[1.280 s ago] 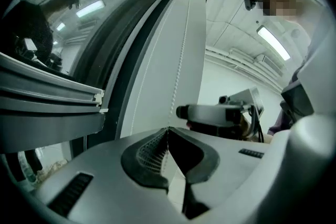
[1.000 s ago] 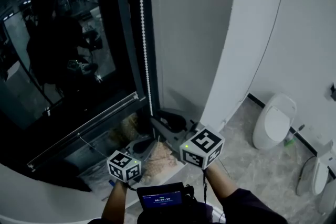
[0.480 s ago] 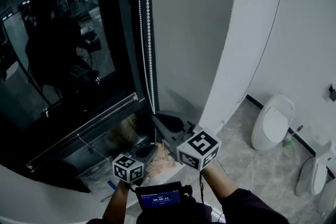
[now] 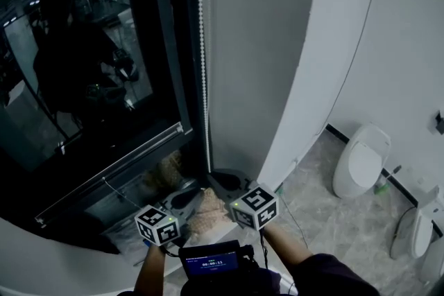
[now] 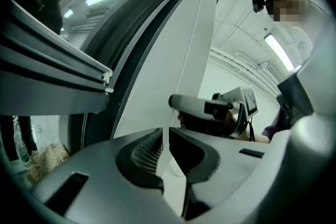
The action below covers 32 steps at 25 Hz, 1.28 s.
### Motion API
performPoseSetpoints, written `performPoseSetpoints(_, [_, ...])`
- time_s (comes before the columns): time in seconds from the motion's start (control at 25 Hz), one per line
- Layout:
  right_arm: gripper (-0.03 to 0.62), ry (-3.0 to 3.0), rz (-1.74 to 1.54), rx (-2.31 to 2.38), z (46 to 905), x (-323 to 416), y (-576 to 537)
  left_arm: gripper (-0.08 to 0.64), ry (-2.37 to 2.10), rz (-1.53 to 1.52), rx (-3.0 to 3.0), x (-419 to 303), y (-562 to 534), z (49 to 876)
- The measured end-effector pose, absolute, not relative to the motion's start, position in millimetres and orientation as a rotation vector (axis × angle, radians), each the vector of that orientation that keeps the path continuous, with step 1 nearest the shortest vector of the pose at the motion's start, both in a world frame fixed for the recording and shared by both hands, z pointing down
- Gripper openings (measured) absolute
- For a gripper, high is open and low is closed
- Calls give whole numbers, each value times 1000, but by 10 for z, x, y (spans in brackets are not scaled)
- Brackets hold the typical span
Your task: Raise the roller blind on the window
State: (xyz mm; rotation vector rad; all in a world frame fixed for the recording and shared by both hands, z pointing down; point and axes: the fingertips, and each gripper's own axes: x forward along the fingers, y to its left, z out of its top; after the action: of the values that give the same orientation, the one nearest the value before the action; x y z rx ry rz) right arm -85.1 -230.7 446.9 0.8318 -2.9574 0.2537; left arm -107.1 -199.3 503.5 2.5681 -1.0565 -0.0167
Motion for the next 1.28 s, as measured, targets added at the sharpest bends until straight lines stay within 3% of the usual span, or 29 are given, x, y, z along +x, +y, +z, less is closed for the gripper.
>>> performPoseSetpoints(0.48, [9,-2888,294,909,4883,-814,-2438,12,-1089,-175,2595,-1108,-2025,4642])
performPoseSetpoints(1.28, [8,-2973,216,996,4447,-451,-2174,12,-1098,-216,2613,-1065,-2010,4506])
